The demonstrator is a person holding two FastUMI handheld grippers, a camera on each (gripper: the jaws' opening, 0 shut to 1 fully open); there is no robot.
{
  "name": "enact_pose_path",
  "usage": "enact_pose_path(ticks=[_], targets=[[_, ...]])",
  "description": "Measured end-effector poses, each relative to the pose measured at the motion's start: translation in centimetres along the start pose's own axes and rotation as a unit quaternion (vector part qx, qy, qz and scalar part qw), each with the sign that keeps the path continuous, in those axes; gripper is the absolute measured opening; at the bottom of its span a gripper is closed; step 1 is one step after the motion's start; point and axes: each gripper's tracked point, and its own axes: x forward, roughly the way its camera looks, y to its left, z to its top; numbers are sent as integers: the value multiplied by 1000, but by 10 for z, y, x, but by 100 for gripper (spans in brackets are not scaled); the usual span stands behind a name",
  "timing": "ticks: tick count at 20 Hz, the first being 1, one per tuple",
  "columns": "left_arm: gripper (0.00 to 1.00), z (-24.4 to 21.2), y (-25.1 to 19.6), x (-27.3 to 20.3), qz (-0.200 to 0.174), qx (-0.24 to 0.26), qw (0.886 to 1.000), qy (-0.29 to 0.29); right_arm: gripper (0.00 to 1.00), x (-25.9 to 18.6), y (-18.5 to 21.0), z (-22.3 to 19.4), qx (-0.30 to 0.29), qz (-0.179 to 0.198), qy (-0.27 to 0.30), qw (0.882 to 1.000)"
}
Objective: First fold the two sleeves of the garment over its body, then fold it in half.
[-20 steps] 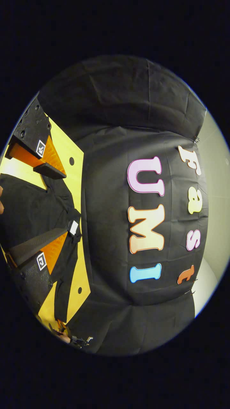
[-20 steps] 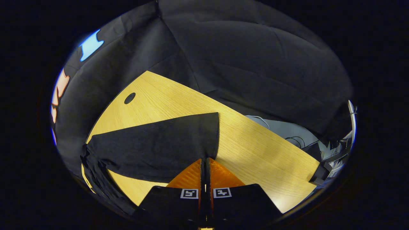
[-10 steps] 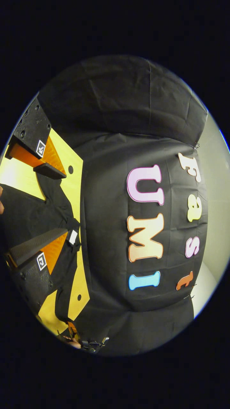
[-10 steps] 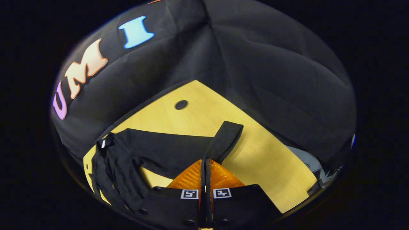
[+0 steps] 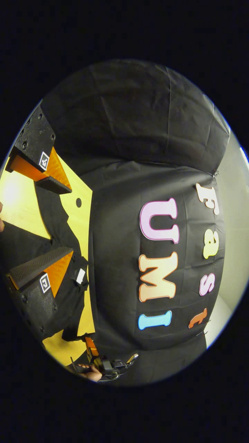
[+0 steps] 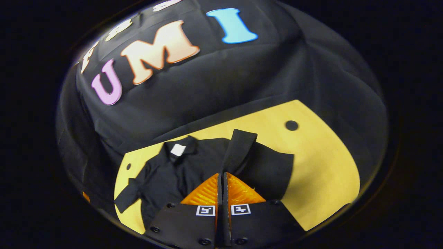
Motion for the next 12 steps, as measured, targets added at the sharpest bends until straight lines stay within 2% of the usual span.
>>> enact_pose_path(ticks=[2, 5, 7, 10, 12], targets=[[92, -5, 21, 1, 14, -2, 1000, 3, 2, 9, 49, -7, -8, 41, 16, 999], [92, -13, 44, 3, 30, -6, 999, 12, 0, 32, 108, -28, -39, 81, 43, 995], [92, -18, 60, 6, 41, -8, 999, 17, 2, 41, 146, -45, -58, 110, 62, 990], [92, -25, 80, 10, 56, -14, 998, 25, 3, 55, 189, -67, -82, 139, 83, 983], [93, -32, 77, 14, 51, -20, 998, 32, 0, 63, 208, -74, -91, 148, 92, 981]])
